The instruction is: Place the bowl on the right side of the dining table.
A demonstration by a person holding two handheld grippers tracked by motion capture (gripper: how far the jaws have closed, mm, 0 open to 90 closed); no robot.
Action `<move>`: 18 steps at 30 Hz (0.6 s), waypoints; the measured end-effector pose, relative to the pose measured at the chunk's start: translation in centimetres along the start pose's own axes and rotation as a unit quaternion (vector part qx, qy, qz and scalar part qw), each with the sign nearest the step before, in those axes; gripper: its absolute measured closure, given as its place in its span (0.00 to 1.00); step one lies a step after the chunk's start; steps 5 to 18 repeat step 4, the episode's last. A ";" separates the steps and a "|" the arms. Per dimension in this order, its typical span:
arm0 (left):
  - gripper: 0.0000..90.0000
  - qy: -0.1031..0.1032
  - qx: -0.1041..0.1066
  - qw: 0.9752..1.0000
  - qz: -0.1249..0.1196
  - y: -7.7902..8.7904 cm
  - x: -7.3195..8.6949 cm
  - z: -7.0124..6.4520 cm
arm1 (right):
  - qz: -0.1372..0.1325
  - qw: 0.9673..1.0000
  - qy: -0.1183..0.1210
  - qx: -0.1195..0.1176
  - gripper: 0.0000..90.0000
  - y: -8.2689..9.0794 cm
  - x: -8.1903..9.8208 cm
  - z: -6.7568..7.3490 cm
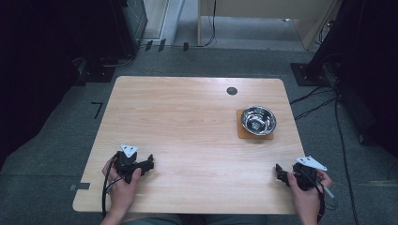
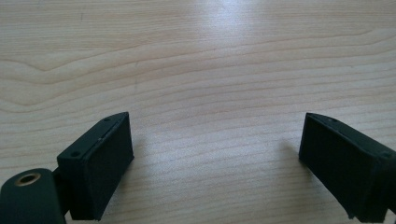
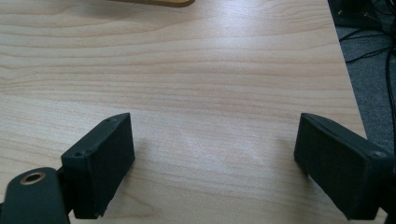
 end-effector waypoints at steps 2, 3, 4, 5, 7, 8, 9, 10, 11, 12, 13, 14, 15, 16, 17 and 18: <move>0.10 0.000 0.000 1.000 0.000 0.0 0.0 0.0 | 0.000 1.000 -0.001 0.000 0.13 0.0 0.0 0.0; 0.10 0.000 0.000 1.000 0.000 0.0 0.0 0.0 | 0.001 1.000 -0.001 0.001 0.12 0.0 0.0 0.0; 0.10 0.000 0.000 1.000 0.000 0.0 0.0 0.0 | 0.001 1.000 -0.002 0.001 0.12 -0.1 -0.1 0.0; 0.10 0.000 0.000 1.000 0.000 0.0 0.0 0.0 | 0.001 1.000 -0.002 0.001 0.12 -0.1 -0.1 0.0; 0.10 0.000 0.000 1.000 0.000 0.0 0.0 0.0 | 0.001 1.000 -0.002 0.001 0.12 -0.1 -0.1 0.0; 0.10 0.000 0.000 1.000 0.000 0.0 0.0 0.0 | 0.001 1.000 -0.002 0.001 0.12 -0.1 -0.1 0.0; 0.10 0.000 0.000 1.000 0.000 0.0 0.0 0.0 | 0.001 1.000 -0.002 0.001 0.12 -0.1 -0.1 0.0; 0.10 0.000 0.000 1.000 0.000 0.0 0.0 0.0 | 0.001 1.000 -0.002 0.001 0.12 -0.1 -0.1 0.0; 0.10 0.000 0.000 1.000 0.000 0.0 0.0 0.0 | 0.001 1.000 -0.002 0.001 0.12 -0.1 -0.1 0.0; 0.10 0.000 0.000 1.000 0.000 0.0 0.0 0.0 | 0.001 1.000 -0.002 0.001 0.12 -0.1 -0.1 0.0; 0.10 0.000 0.000 1.000 0.000 0.0 0.0 0.0 | 0.001 1.000 -0.002 0.001 0.12 -0.1 -0.1 0.0; 0.10 0.000 0.000 1.000 0.000 0.0 0.0 0.0 | 0.001 1.000 -0.002 0.001 0.12 -0.1 -0.1 0.0; 0.10 0.000 0.000 1.000 0.000 0.0 0.0 0.0 | 0.001 1.000 -0.002 0.001 0.12 -0.1 -0.1 0.0; 0.10 0.000 0.000 1.000 0.000 0.0 0.0 0.0 | 0.001 1.000 -0.002 0.001 0.12 -0.1 -0.1 0.0; 0.10 0.000 0.000 1.000 0.000 0.0 0.0 0.0 | 0.001 1.000 -0.002 0.001 0.12 -0.1 -0.1 0.0; 0.10 0.000 0.000 1.000 0.000 0.0 0.0 0.0 | 0.001 1.000 -0.002 0.001 0.12 -0.1 -0.1 0.0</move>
Point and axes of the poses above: each handheld gripper's, and its own axes: y roughly backward along the jaws, x roughly out of its underside, z roughly to its left, the point moved 8 cm from there along -y, roughly forward along the jaws, and after that the axes turned 7 degrees about z, right-handed, at the moved point
